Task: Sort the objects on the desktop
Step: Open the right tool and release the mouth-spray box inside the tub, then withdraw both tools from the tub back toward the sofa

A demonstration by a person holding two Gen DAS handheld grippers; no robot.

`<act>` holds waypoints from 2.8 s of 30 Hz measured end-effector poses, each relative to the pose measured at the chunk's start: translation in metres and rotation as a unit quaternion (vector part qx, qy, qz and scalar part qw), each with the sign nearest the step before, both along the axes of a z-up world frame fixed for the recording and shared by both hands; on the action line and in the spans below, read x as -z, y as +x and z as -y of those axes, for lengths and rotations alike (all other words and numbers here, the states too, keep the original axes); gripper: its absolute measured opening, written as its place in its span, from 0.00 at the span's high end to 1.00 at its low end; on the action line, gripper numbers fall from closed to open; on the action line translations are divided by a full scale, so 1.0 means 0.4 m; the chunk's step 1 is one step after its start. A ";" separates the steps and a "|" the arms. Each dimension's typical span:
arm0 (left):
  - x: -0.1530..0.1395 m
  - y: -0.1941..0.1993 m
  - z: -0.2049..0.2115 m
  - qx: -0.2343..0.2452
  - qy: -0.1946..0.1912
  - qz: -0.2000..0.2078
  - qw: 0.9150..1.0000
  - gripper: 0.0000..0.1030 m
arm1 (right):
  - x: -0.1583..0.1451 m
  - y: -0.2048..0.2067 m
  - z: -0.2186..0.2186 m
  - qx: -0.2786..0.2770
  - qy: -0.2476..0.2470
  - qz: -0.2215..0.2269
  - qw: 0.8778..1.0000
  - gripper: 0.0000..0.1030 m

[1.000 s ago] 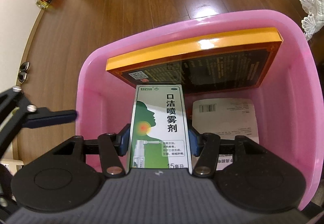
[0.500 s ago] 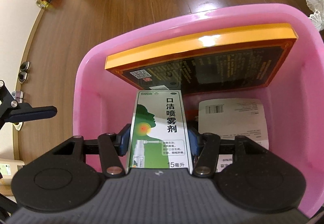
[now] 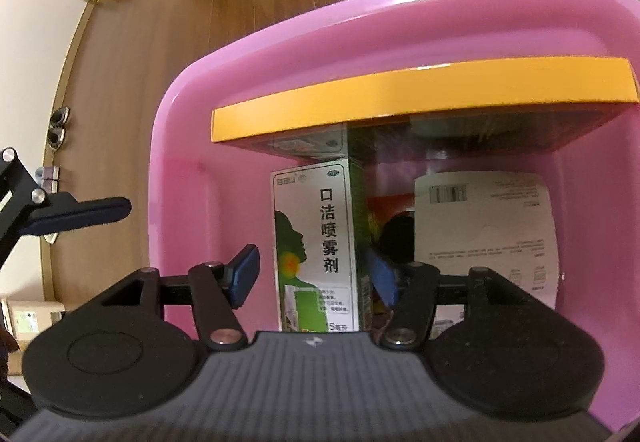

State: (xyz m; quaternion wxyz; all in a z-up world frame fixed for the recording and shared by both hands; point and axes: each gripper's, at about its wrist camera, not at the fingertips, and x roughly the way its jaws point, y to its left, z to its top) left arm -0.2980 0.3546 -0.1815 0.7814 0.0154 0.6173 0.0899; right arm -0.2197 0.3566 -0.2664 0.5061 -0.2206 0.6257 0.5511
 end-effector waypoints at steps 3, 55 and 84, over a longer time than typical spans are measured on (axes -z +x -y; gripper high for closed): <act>0.007 0.007 -0.011 0.001 0.001 0.000 1.000 0.15 | 0.002 0.002 0.005 0.000 -0.002 0.003 1.000 0.45; -0.066 -0.013 0.247 -0.004 0.039 -0.004 0.999 0.14 | -0.173 0.178 0.277 0.056 0.056 0.054 0.995 0.24; -0.123 0.072 0.321 0.041 0.052 0.014 0.998 0.14 | -0.310 0.280 0.499 0.181 0.144 0.028 0.973 0.17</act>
